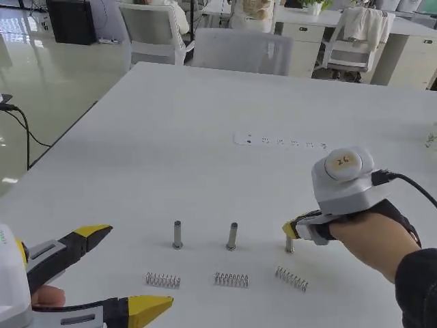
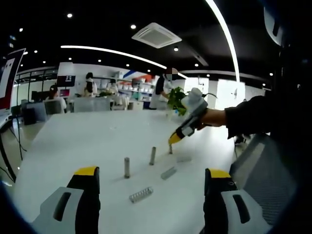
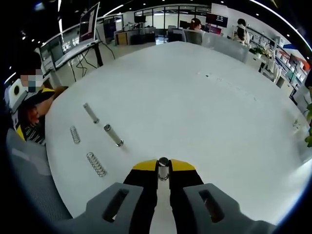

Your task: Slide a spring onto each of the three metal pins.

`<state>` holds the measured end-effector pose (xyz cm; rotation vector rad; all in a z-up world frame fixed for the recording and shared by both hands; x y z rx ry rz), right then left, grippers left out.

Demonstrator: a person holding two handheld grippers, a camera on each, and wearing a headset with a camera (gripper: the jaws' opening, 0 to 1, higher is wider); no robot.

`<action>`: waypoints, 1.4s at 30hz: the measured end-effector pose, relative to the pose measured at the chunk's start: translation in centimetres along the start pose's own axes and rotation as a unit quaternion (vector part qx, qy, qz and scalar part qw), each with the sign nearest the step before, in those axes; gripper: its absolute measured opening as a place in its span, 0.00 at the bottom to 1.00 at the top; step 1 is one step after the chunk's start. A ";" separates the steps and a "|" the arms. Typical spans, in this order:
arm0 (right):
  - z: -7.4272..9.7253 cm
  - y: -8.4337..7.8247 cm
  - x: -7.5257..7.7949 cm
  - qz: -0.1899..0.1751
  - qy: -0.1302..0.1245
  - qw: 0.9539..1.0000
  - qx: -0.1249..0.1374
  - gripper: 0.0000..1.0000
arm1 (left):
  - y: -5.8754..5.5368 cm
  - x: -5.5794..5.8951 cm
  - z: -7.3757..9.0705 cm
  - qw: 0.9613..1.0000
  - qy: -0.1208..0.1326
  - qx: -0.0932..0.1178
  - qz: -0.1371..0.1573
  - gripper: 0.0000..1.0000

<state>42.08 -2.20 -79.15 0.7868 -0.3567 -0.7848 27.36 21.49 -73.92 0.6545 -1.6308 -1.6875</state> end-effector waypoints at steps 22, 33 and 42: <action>0.4 -0.4 -0.4 0.012 0.005 1.000 0.003 0.05 | 0.0 0.3 -0.1 1.000 -0.006 0.000 -0.004 0.85; 0.4 -0.3 -0.6 0.022 0.010 1.000 0.005 0.07 | -0.1 0.3 -0.1 1.000 -0.006 0.000 -0.002 0.85; 0.6 -0.4 -0.6 0.026 0.011 1.000 0.011 0.12 | -0.1 0.3 -0.2 1.000 -0.008 -0.001 -0.002 0.85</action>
Point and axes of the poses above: the centre of the closed fingertips' face, and the gripper's own axes: z roughly backward along the fingers, x roughly to its right, y roughly out of its top, the point moved 4 cm from there along z, roughly backward along the fingers, and after that the axes turned 7 degrees about x, right-handed, at the moved point
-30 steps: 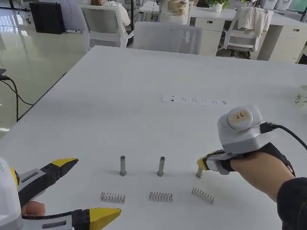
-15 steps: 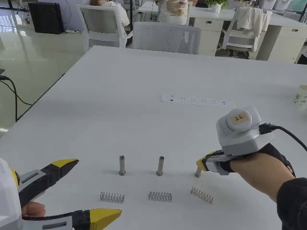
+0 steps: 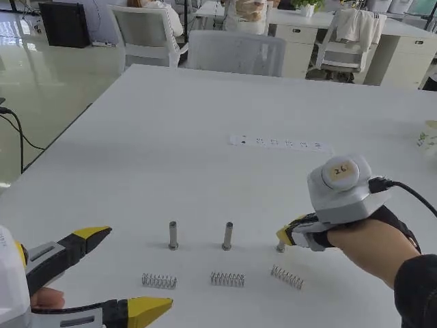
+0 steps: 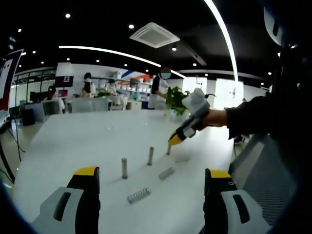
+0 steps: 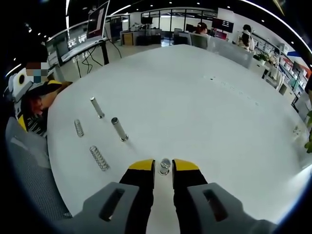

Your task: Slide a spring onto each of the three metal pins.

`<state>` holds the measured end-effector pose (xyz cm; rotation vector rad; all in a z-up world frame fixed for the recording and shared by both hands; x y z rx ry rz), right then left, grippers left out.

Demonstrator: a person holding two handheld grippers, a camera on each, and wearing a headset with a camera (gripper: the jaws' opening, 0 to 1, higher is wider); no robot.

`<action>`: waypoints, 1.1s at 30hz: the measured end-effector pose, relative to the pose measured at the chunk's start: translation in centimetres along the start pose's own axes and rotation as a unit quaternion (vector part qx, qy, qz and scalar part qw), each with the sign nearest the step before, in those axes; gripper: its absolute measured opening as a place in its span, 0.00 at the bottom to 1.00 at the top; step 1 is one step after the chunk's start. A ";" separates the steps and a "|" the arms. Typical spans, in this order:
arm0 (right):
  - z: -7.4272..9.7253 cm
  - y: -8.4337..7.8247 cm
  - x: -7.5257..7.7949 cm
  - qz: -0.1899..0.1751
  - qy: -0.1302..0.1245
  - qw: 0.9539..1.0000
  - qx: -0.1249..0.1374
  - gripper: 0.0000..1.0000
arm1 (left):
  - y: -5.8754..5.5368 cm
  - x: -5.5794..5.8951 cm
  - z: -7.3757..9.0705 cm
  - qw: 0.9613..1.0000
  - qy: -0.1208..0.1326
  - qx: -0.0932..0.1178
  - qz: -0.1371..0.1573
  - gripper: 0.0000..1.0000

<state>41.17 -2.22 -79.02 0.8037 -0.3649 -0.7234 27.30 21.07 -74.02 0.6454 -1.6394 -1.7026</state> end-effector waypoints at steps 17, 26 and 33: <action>2.8 -1.1 -0.6 0.035 0.022 0.999 -0.001 0.16 | 0.3 0.3 -0.4 1.000 -0.008 -0.001 -0.003 0.85; 2.9 -3.6 -2.2 0.059 0.075 0.994 -0.044 0.16 | 0.4 0.5 -0.8 1.000 -0.016 -0.003 -0.006 0.85; 2.4 -5.1 -2.6 0.083 0.089 0.990 -0.076 0.15 | 0.4 0.7 -0.8 1.000 -0.019 -0.005 -0.005 0.85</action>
Point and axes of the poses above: the centre of the closed fingertips' face, and the gripper's own axes: z roughly backward along the fingers, x roughly to its right, y roughly out of its top, the point moved 4 cm from there along z, roughly backward along the fingers, and after that the axes turned 7 degrees about x, right-handed, at the moved point
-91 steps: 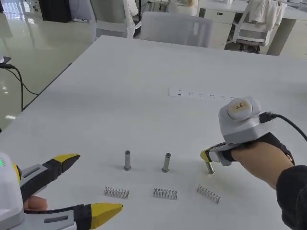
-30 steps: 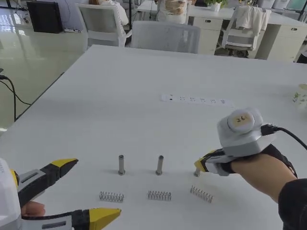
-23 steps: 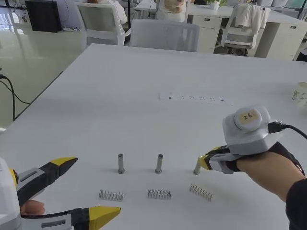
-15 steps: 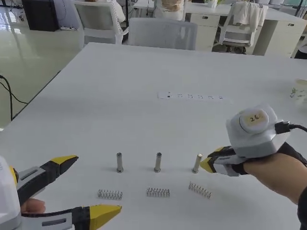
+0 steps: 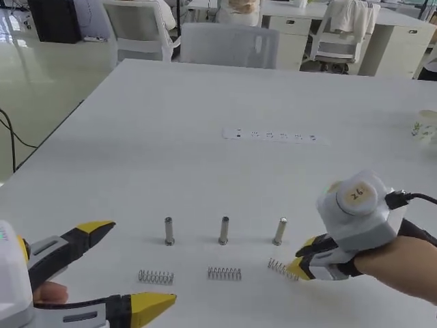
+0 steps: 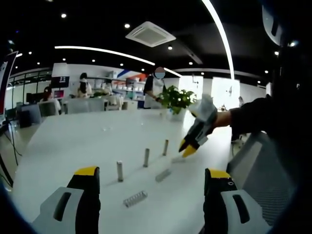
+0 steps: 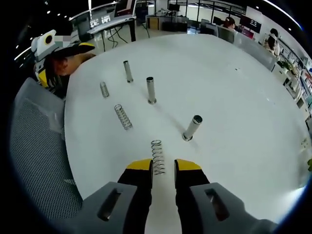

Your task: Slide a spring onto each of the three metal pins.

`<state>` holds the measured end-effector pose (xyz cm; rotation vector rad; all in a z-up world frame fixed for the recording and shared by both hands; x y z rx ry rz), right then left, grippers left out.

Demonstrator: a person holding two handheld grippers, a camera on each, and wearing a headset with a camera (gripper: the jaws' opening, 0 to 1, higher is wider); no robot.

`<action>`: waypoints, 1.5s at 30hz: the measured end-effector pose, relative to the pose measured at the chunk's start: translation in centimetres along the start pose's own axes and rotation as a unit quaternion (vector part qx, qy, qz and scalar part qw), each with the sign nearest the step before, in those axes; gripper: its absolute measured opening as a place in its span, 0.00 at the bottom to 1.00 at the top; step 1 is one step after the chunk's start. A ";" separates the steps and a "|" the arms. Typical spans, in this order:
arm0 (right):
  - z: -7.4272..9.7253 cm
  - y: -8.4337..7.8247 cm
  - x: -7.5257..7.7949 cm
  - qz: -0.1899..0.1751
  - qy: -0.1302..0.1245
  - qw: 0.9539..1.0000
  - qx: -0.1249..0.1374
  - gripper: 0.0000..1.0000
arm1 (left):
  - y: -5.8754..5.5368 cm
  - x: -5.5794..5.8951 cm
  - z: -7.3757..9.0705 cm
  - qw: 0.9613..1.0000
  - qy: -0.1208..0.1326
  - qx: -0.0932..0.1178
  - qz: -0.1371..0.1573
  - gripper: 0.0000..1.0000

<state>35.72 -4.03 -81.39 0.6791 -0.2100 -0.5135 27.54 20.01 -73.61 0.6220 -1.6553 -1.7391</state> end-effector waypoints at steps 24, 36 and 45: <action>-1.2 -1.1 -0.3 0.026 0.017 0.998 -0.045 0.08 | -0.2 -0.1 -0.2 1.000 -0.004 -0.003 0.001 0.85; -1.0 -1.1 -0.6 0.008 0.013 0.999 -0.034 0.08 | 0.0 0.3 -0.4 1.000 -0.010 -0.004 -0.004 0.84; 0.3 0.0 -1.5 0.008 0.012 1.000 -0.015 0.08 | 0.4 0.9 -1.0 1.000 -0.027 -0.005 -0.012 0.83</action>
Point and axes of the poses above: the centre of the closed fingertips' face, and the gripper's own axes: z roughly backward along the fingers, x roughly to its right, y roughly out of its top, the point moved 4 cm from there along z, roughly backward along the fingers, and after that the axes turned 7 degrees about x, right-handed, at the moved point
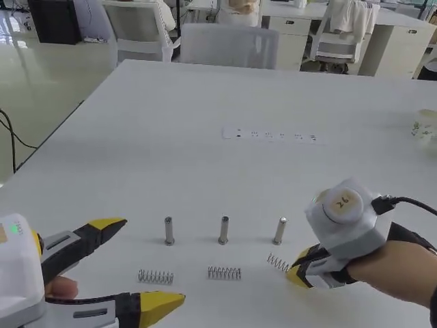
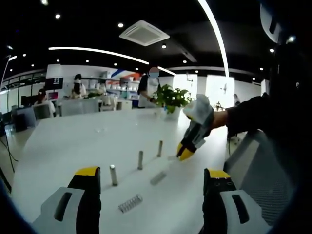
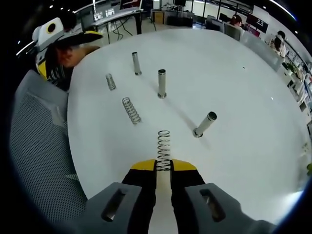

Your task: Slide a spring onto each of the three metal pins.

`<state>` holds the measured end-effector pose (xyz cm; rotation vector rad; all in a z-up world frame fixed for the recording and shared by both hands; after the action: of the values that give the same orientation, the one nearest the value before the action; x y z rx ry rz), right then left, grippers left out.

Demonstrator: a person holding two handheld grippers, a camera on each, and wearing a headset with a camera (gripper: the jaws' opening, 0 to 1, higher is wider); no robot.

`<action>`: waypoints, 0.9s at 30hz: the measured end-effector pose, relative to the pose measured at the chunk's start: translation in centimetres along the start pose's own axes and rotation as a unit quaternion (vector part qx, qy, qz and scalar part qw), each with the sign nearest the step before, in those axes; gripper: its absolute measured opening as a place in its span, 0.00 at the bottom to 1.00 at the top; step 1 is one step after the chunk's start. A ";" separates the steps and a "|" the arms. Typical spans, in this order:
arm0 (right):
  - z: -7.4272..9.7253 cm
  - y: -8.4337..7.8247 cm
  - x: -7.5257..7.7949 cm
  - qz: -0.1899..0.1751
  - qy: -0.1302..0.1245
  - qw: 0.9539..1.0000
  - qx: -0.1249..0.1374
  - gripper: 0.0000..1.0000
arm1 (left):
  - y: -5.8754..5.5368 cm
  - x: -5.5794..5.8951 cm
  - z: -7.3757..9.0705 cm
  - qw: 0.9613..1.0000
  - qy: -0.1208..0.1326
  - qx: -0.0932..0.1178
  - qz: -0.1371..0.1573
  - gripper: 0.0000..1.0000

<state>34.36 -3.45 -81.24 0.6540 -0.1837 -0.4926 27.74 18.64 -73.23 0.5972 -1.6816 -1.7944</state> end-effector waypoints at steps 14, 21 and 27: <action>1.3 3.0 -2.5 0.028 0.024 0.999 0.026 0.08 | -0.6 0.8 -1.4 0.999 -0.034 -0.013 -0.006 0.78; 1.2 4.3 -3.5 0.051 0.034 0.998 0.030 0.08 | -1.1 1.0 -2.1 0.998 -0.059 -0.024 -0.015 0.71; 1.3 5.2 -4.5 0.074 0.045 0.996 0.032 0.08 | -0.9 1.5 -2.8 0.995 -0.090 -0.025 -0.027 0.58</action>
<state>31.97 1.61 -77.01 0.7173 -0.1616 -0.3161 28.49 15.56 -74.29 0.4746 -1.7473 -1.9740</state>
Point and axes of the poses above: the centre of the closed fingertips' face, and the gripper's own axes: z roughly backward along the fingers, x roughly to its right, y roughly out of its top, the point moved 4 cm from there along z, roughly backward along the fingers, and after that the axes turned 7 degrees about x, right-handed, at the moved point
